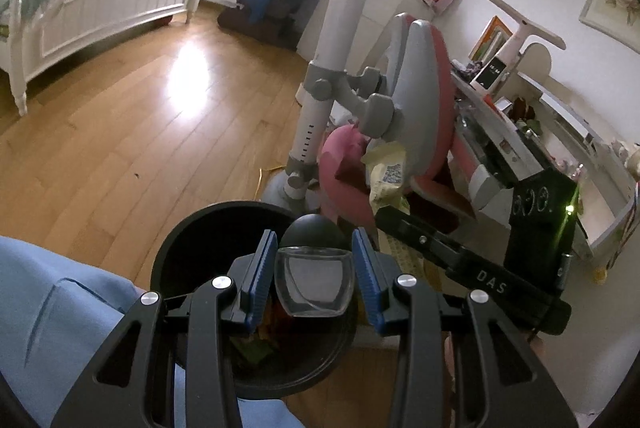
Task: Collect trash
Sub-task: 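Carry the clear cap and beige pouch to the bin and release, then grasp the blue tube with the left tool while the right grasps the black battery card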
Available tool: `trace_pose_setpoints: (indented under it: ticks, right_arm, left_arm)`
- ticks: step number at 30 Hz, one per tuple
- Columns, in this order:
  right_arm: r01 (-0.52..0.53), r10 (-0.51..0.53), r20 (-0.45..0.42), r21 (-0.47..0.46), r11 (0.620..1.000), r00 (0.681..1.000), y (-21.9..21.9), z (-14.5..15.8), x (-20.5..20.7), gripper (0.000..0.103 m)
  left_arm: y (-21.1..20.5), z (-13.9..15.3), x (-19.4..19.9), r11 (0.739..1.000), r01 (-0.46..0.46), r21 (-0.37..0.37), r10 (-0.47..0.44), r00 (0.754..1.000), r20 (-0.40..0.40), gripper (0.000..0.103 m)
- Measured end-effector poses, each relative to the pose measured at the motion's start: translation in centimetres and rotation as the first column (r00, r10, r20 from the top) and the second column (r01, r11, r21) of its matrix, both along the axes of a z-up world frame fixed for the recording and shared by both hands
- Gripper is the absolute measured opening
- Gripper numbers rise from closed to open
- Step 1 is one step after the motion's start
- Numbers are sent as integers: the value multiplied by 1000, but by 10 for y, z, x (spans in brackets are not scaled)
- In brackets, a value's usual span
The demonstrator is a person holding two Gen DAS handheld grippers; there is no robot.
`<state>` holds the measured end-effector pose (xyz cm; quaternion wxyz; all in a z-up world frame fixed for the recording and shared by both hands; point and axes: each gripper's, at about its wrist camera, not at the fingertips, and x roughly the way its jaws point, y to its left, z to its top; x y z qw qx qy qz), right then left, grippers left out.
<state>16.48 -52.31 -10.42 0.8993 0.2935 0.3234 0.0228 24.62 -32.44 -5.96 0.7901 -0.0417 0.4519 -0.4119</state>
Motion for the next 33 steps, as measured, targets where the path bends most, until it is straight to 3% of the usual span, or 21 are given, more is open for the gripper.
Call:
trace_pose_setpoints:
  ticks: [8,11,13,14,19,22,27,33]
  right_arm:
    - [-5,6,-38,22,1000,999,-9,-25,13,42]
    - [0,2,-64,38,999,998,-12,-32,19,50]
    - [19,-15,-71,48,999,997,-14,-35,21,75]
    - [31,-27,-70,52,998,997,-15,-35,20,78]
    - [27,-22,-73,62,998,997,-15,-33,13,78]
    - [7,-2,-63,67,998,998,-3,-27,2,78]
    - [-71,74,-55,60,996,996,34,-19,-15,78]
    - [-233,234,-52,25,972,971,106,-2,-28,78]
  left_arm:
    - [-11,-19,12,1000,-4,12,4,999,-42,40]
    - [-16,-22,17,1000,-13,28,14,999,-43,43]
    - [-16,-22,20,999,-33,39,35,998,-47,73]
    - [-15,-19,20,998,-47,37,49,998,-39,78]
    - [1,-6,14,998,-57,11,57,998,-39,80]
    - [22,5,1,997,-73,-6,72,997,-35,80]
    - [70,22,-28,993,-118,26,117,993,8,80]
    - [163,14,-57,958,-250,139,244,968,56,80]
